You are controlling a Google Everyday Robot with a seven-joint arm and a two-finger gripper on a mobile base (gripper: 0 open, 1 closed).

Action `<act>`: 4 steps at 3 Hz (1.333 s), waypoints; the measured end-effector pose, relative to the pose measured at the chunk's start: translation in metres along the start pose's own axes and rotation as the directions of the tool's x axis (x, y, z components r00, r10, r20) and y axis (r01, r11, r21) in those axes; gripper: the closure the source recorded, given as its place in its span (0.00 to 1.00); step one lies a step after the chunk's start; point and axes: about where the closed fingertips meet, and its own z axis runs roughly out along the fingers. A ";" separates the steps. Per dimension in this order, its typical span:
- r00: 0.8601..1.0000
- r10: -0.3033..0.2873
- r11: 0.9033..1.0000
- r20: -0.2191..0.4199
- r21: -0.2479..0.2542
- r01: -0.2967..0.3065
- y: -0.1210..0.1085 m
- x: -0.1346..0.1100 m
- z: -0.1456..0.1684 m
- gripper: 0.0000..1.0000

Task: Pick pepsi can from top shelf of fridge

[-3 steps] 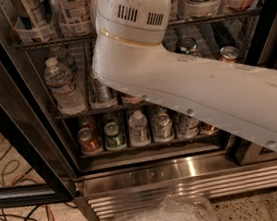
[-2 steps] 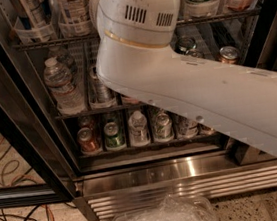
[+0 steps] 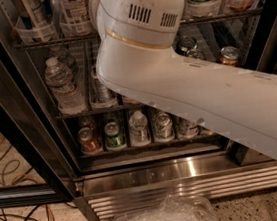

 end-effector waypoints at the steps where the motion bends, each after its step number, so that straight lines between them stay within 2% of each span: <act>1: 1.000 -0.010 1.000 0.001 -0.012 0.010 0.006 -0.001 -0.002 1.00; 4: 0.999 -0.050 0.997 0.009 -0.051 0.050 0.026 -0.007 -0.010 1.00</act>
Offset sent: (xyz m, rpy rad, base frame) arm -0.0938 0.0473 0.0715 0.0692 -0.1010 0.3636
